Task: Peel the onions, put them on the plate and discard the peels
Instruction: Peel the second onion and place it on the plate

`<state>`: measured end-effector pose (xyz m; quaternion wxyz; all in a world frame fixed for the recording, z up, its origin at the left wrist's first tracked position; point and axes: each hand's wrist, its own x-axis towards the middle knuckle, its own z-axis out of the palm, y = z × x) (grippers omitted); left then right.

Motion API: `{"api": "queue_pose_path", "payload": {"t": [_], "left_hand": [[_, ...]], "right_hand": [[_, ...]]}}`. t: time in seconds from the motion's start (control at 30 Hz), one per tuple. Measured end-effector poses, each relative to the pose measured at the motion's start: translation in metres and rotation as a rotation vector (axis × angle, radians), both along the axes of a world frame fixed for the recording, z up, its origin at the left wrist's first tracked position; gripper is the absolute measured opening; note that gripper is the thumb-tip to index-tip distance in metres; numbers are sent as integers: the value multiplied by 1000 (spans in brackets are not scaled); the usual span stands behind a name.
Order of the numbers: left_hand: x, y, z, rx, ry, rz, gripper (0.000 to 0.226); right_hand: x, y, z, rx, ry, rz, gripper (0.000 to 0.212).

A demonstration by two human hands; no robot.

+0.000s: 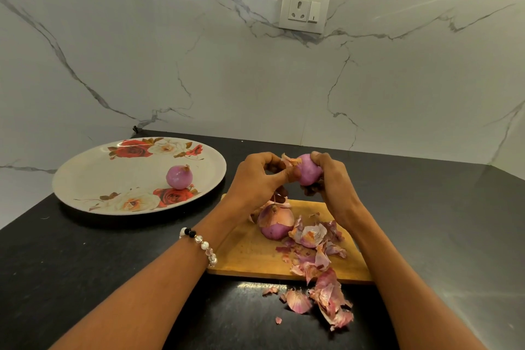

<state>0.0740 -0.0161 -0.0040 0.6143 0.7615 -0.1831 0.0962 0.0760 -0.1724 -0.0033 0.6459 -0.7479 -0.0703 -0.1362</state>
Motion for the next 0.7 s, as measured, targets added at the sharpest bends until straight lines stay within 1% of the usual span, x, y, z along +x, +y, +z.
{"api": "queue_pose_path", "payload": {"t": [0.07, 0.13, 0.27, 0.43, 0.57, 0.63, 0.7], "left_hand": [[1, 1, 0, -31, 13, 32, 20], [1, 3, 2, -58, 35, -5, 14], [-4, 5, 9, -36, 21, -163, 11], [-6, 8, 11, 64, -4, -272, 12], [-5, 6, 9, 121, -10, -248, 9], [-5, 4, 8, 94, 1, -208, 8], [-5, 5, 8, 53, 9, -160, 9]], "right_hand": [[0, 2, -2, -66, -49, 20, 50], [-1, 3, -2, -60, -46, 29, 56], [-2, 3, -1, 63, 48, 18, 34], [-10, 1, 6, 206, 180, 59, 31], [-11, 0, 8, 136, 195, 42, 38], [-11, 1, 8, 131, 162, 32, 41], [-12, 2, 9, 140, 126, 14, 39]]}}
